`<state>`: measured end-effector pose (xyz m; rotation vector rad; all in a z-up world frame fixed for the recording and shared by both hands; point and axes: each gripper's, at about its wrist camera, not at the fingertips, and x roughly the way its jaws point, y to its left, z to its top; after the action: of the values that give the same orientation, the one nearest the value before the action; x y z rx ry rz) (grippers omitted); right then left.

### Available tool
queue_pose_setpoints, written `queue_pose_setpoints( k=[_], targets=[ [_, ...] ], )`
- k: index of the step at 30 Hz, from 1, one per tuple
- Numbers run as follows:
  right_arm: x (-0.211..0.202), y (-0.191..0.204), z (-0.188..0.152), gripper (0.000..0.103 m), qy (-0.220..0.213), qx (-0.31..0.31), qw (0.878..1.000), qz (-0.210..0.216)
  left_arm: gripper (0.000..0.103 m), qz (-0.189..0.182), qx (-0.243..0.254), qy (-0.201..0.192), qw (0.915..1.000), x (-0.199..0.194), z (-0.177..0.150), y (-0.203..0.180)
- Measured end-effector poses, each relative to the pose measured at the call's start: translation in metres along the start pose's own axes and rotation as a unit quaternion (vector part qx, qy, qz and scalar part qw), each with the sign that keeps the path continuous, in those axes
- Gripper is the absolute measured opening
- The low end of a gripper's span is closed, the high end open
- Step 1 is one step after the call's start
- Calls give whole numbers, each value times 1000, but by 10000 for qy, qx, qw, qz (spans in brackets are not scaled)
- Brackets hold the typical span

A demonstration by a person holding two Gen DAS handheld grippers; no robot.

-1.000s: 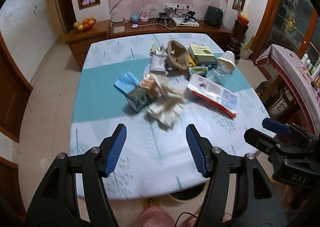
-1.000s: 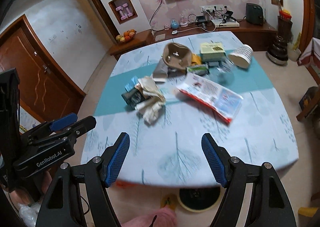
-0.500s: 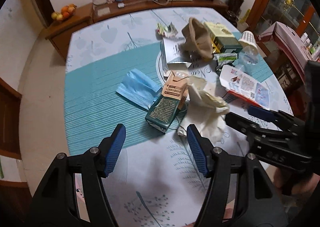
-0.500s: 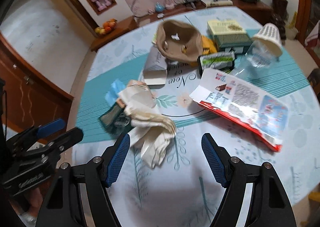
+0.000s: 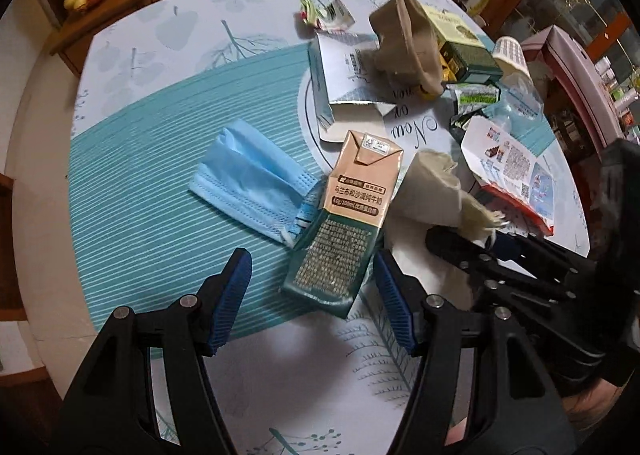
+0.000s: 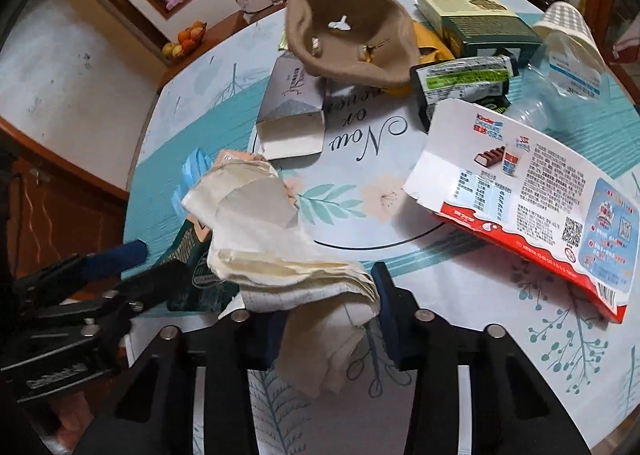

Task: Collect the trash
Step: 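Grasp the green drink carton with the left tool while the right tool grasps the white tissue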

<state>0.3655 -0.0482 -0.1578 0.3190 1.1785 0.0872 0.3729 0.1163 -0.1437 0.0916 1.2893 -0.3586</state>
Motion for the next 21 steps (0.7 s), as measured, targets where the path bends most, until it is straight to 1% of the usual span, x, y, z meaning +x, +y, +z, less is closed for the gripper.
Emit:
queue_pose_setpoints(
  k=[2, 5, 6, 9, 15, 21],
  targets=[
    [-2, -2, 0, 32, -14, 33, 10000, 1, 60, 2, 4, 64, 10000, 6, 2, -2],
    [-6, -6, -2, 30, 1, 48, 10000, -22, 60, 21, -32, 199, 9998, 13, 3, -3],
    [-7, -7, -4, 30, -10, 52, 10000, -22, 58, 33, -60, 238, 9997, 17, 3, -3],
    [-11, -11, -8, 28, 16, 127, 9999, -13, 41, 15, -88, 284, 9996, 21, 2, -4],
    [-28, -18, -24, 25, -27, 213, 9997, 90, 38, 154, -46, 122, 9998, 14, -6, -15],
    [-52, -23, -35, 23, -175, 296, 9992, 227, 37, 157, -89, -70, 9998, -6, -21, -32]
  ],
)
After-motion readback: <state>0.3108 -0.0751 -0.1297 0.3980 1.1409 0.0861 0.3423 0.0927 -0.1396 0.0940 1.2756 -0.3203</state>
